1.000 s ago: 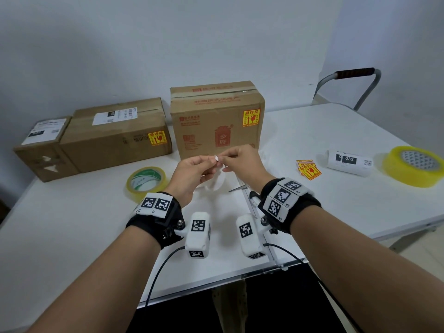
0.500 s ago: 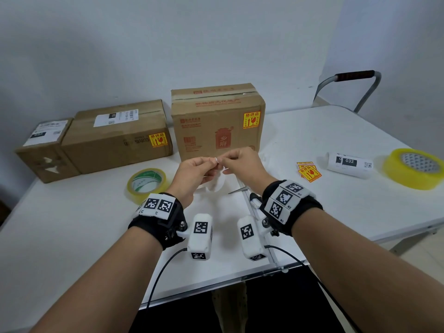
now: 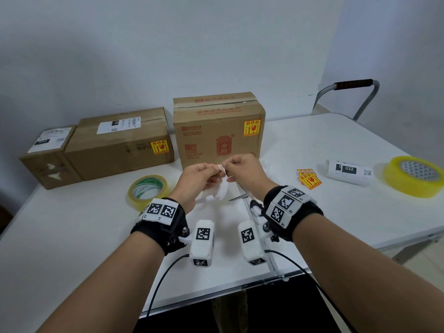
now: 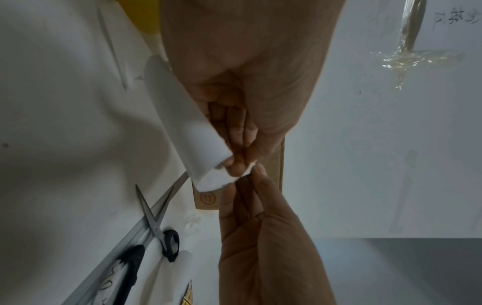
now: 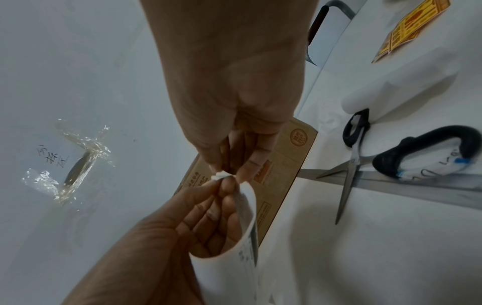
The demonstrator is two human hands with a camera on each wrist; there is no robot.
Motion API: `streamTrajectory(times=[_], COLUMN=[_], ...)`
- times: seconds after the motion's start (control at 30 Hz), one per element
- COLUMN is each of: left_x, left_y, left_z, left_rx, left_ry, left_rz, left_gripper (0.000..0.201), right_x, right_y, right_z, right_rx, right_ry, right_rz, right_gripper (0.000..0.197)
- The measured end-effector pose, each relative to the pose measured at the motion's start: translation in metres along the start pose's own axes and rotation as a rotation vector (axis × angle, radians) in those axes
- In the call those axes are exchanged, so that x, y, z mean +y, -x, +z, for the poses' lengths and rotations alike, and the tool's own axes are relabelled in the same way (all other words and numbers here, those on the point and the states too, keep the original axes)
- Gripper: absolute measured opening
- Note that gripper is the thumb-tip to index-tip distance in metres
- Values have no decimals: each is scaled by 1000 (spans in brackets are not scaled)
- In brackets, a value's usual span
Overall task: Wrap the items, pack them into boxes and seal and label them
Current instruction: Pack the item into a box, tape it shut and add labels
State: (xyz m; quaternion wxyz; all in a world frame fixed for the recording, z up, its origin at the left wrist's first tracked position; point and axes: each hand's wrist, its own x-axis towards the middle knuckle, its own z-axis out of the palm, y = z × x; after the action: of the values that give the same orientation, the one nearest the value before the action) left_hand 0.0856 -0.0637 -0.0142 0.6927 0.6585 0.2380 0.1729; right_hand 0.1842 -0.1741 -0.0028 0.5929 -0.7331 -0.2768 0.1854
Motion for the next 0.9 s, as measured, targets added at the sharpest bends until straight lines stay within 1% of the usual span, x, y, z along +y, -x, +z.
streamTrajectory(times=[0.1,0.17,0.23,0.3,0.37,0.43,0.5,0.53,0.6,0.63,0.7,0.73,0.83,0.9], left_x=[0,1,3,4,4,4,3,3,0,-1,-5,-6,-11,-12], left_y=[-1,0,-1,-1,-2,-3,-5,-6,-8,-8,-9,-9,-12,-12], left_z=[0,-1,-2,-3,-4,-6,-6,-6,-7,-7,-8,-9,-13,-15], left_rx=[33,56,95,136,136,130,137,135,106,90,96,116,173,173], left_ry=[0,62,147,247,375,438,424,409,349,306,231,207,171,153], left_rz=[-25,-51,-76,-104,-122,-130,-130,-124,-91,-72,-59,-59,-83,-105], left_gripper=[14,11,9,10,12,19,21,20,21,21,11,7,10,11], right_x=[1,4,5,5,6,4,4,5,8,10,12,13,15,15], right_y=[0,-2,-2,-1,0,1,2,1,-2,-3,-4,-5,-7,-7], right_z=[-3,-6,-7,-8,-9,-9,-9,-9,-9,-9,-7,-7,-7,-5], right_rx=[45,98,120,117,104,71,38,26,8,1,23,47,99,91], right_ry=[-16,-75,-209,-419,-595,-673,-671,-639,-538,-465,-336,-291,-282,-271], right_rz=[48,112,201,270,309,319,305,285,240,219,182,168,181,200], right_gripper=[17,16,15,14,13,14,14,18,33,35,23,24,20,23])
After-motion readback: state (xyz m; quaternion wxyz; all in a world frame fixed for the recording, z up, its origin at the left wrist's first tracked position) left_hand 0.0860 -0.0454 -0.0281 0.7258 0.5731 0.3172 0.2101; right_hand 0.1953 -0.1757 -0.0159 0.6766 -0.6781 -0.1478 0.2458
